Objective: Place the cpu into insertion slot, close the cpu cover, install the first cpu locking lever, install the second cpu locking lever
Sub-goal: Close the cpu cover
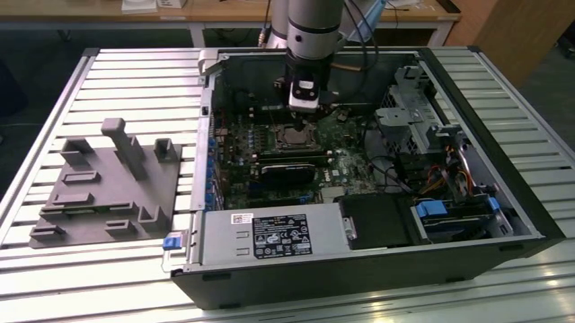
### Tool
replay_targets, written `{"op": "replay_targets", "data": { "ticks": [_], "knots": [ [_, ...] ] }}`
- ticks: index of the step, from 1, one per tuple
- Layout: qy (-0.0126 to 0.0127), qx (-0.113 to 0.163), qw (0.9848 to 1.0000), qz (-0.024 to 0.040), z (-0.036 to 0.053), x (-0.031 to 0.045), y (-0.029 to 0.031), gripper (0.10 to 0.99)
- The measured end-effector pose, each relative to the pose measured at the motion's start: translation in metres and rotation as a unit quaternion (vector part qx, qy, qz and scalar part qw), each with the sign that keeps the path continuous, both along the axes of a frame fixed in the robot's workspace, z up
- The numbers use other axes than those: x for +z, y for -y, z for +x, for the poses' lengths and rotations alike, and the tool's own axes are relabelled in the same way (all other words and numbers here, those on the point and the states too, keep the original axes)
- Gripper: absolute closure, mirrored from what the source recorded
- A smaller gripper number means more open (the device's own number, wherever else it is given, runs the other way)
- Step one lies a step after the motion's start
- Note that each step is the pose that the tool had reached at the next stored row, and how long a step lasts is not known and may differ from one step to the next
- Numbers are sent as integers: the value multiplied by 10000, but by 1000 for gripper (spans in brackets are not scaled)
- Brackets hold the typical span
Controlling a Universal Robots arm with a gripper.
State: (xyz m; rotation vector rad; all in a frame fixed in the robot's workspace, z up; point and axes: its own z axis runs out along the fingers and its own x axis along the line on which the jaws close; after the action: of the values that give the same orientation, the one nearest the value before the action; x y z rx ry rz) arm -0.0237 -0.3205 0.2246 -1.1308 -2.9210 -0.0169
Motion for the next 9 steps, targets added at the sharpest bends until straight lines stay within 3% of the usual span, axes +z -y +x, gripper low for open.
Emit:
{"op": "replay_targets", "data": {
  "ticks": [5, 9],
  "knots": [
    [0, 450, 9990, -1, 0, 0, 0, 980],
    [0, 814, 9967, 0, 0, -1, 0, 980]
  ]
}}
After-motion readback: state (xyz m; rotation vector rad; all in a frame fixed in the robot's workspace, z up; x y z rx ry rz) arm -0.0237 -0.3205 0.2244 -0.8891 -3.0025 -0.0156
